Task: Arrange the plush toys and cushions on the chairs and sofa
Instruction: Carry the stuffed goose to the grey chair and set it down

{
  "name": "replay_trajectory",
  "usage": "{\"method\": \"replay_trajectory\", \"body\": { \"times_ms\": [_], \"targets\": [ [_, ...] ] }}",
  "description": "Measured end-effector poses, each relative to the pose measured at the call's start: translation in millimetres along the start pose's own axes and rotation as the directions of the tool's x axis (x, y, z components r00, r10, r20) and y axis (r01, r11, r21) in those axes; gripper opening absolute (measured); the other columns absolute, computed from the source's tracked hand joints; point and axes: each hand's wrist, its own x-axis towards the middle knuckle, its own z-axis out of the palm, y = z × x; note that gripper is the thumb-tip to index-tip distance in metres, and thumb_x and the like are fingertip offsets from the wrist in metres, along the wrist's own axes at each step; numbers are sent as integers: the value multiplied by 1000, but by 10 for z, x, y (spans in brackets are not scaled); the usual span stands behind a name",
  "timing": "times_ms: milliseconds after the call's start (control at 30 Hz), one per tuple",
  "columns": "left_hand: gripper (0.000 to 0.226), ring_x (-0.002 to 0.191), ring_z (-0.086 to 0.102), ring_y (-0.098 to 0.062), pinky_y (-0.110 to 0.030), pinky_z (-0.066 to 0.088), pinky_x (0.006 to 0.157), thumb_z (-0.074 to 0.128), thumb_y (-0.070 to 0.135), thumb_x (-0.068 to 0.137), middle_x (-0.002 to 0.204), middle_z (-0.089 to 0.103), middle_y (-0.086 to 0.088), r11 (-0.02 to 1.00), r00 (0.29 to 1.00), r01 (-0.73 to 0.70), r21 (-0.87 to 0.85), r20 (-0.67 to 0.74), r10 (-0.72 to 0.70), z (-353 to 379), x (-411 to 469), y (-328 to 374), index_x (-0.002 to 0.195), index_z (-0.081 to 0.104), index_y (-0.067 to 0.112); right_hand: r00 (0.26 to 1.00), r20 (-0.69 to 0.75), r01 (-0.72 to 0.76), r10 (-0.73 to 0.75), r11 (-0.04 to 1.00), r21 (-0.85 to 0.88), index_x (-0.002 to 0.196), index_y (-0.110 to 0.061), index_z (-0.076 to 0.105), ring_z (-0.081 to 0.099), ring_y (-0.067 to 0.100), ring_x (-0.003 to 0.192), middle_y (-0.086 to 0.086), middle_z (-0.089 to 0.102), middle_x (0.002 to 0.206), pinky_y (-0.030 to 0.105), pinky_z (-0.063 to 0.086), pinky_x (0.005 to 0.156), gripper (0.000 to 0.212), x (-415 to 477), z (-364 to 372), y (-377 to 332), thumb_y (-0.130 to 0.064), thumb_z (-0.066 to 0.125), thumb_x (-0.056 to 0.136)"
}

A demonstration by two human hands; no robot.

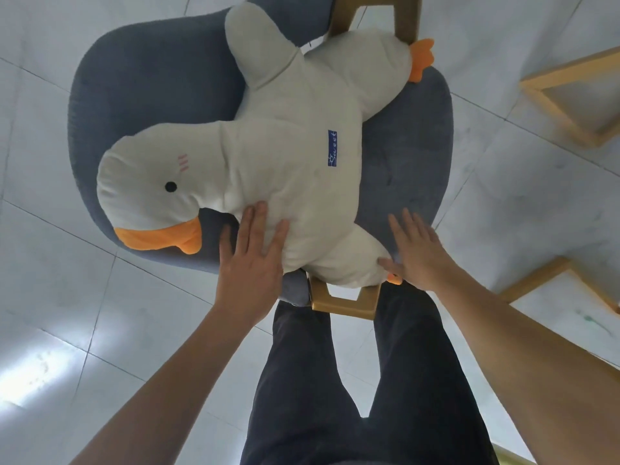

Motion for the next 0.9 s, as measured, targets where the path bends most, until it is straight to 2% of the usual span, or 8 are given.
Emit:
{"method": "replay_trajectory", "body": {
  "times_ms": [100, 167, 267, 400, 600, 667, 767, 900],
  "targets": [
    [46, 135, 41, -40, -53, 35, 99, 61, 5, 74, 144, 54, -28, 997, 985, 18, -77, -171, -31, -204, 187, 157, 120, 64, 1, 922, -366, 205, -130, 963, 175, 165, -10, 10, 10, 36, 160, 19, 3, 173, 48, 18, 128, 71, 380, -608, -400, -36, 41, 106],
    [47, 141, 37, -41, -53, 30, 107, 56, 4, 78, 148, 50, -29, 990, 968, -3, -139, -250, -32, -368, 449, 272, 125, 62, 0, 789, -602, 326, -124, 915, 238, 163, -4, 20, 19, 39, 157, 25, 12, 170, 47, 24, 127, 66, 654, -973, -741, -34, 40, 107],
    [54, 153, 25, -45, -56, 15, 125, 51, 17, 97, 162, 30, -30, 982, 964, 36, -188, -252, -84, -437, 811, 201, 147, 46, -2, 668, -736, 423, -107, 868, 258, 162, -5, 24, 17, 39, 158, 25, 15, 170, 47, 20, 128, 66, 942, -1404, -1097, -42, 36, 109],
    [68, 157, 12, -40, -48, -6, 128, 41, 41, 106, 169, 15, -25, 990, 976, 130, -46, -172, -136, -230, 950, -168, 161, 24, 4, 710, -622, 420, -331, 908, -4, 166, -22, 15, 3, 36, 160, 17, 7, 173, 51, 6, 129, 76, 1251, -1629, -983, -64, 28, 104],
    [67, 157, 13, -40, -45, -7, 128, 44, 37, 104, 169, 15, -23, 995, 974, 102, -13, -203, -102, -150, 925, -147, 161, 25, 7, 900, -371, 193, -230, 972, -134, 164, -36, -8, -15, 25, 160, 2, -16, 174, 57, -3, 128, 96, 1517, -1894, -162, -89, 16, 88],
    [69, 157, 14, -40, -44, -8, 128, 45, 37, 103, 169, 16, -23, 991, 970, 134, -13, -201, -134, -167, 945, -158, 161, 26, 7, 939, -344, -3, 2, 1000, -2, 163, -39, -11, -18, 36, 158, 9, -19, 172, 57, -7, 127, 95, 1545, -1900, 12, -89, 20, 88],
    [69, 156, 17, -41, -46, -6, 128, 49, 30, 98, 167, 19, -26, 988, 968, 155, -28, -198, -157, -244, 971, -104, 158, 31, 4, 913, -201, -287, 355, 909, 303, 166, -16, -2, -10, 43, 158, 21, -7, 172, 57, 3, 128, 93, 1490, -1812, 254, -75, 24, 99],
    [62, 155, 19, -45, -59, 10, 126, 52, 13, 94, 165, 23, -29, 995, 969, 94, -14, -228, -94, -358, 1061, 35, 152, 39, -2, 840, -459, -108, 291, 917, 384, 166, -13, 6, 2, 43, 159, 22, 1, 172, 57, 12, 128, 81, 1359, -1762, 116, -63, 27, 105]
  ]
}}
